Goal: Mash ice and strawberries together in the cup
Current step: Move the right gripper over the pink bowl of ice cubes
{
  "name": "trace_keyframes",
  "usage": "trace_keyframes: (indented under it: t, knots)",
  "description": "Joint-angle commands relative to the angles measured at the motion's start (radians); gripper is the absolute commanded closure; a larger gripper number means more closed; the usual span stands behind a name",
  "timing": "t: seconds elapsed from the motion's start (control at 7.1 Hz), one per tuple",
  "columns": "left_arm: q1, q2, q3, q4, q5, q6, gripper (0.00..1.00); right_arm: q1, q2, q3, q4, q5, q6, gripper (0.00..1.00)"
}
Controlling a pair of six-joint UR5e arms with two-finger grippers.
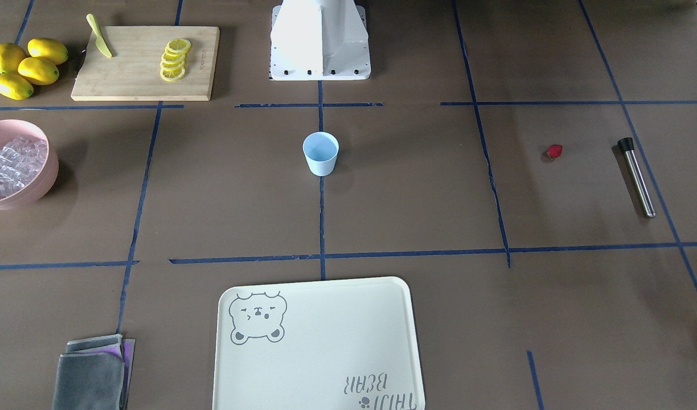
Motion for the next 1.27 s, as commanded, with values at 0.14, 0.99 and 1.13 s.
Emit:
trace_keyframes:
  t: [0.14, 0.99, 1.13]
  knots:
    - [0.0, 0.001, 0.01, -0.003, 0.0, 0.002, 0.0, -0.208, -0.003, 0.07, 0.054, -0.156, -0.002, 0.0]
    - [0.0, 0.001, 0.013, -0.003, 0.0, 0.0, 0.0, -0.44, -0.014, 0.071, 0.063, -0.274, -0.014, 0.12]
    - [0.0, 0.001, 0.014, -0.003, 0.0, 0.002, 0.0, -0.459, -0.014, 0.068, 0.063, -0.283, -0.014, 0.15]
